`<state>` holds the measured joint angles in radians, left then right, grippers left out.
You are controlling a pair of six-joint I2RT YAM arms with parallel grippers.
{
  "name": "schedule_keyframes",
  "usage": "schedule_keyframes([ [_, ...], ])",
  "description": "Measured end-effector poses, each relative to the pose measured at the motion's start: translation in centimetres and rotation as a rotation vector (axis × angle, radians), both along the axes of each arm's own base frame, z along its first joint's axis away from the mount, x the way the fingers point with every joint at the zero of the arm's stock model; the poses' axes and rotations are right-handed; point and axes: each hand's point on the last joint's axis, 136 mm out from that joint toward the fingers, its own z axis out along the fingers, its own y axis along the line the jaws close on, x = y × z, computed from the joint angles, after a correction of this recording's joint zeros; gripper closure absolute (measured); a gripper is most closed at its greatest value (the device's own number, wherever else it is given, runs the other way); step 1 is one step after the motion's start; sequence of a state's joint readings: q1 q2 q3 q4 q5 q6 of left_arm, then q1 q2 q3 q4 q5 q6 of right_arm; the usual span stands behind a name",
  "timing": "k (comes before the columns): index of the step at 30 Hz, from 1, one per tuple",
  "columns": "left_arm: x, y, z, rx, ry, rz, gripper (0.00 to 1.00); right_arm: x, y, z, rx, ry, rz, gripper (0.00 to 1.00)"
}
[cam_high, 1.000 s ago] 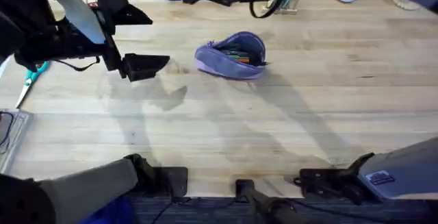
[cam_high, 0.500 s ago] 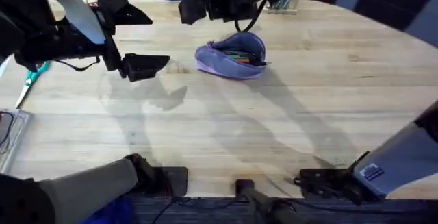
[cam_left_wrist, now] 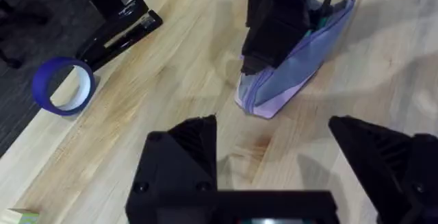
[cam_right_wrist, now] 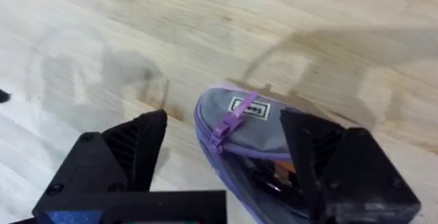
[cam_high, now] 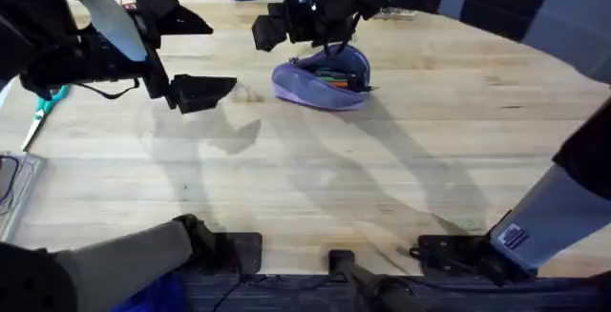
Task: Unzip the bag, pick up the pens from the table one at a time and place them inside, then zip the bag closed.
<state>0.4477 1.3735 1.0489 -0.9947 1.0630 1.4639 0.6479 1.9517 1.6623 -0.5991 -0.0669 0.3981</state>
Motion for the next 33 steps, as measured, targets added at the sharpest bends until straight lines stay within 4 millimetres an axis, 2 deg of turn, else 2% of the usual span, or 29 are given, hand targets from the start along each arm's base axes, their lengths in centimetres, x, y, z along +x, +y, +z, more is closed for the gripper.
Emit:
schedule_keyframes([
  [11,0.0,0.0,0.0,0.0,0.0,0.0,0.007,-0.4,-0.3,-2.5,-0.038,0.065,-0.015,0.005],
  [19,0.0,0.0,0.0,0.0,0.0,0.0,0.008,-0.8,-0.6,-2.9,-0.05,0.085,-0.019,0.015],
  [26,0.0,0.0,0.0,0.0,0.0,0.0,0.006,-0.9,-0.5,-3.0,-0.053,0.09,-0.022,0.287],
  [33,0.0,0.0,0.0,0.0,0.0,0.0,0.006,-1.3,0.0,-3.4,-0.058,0.097,-0.01,0.472],
])
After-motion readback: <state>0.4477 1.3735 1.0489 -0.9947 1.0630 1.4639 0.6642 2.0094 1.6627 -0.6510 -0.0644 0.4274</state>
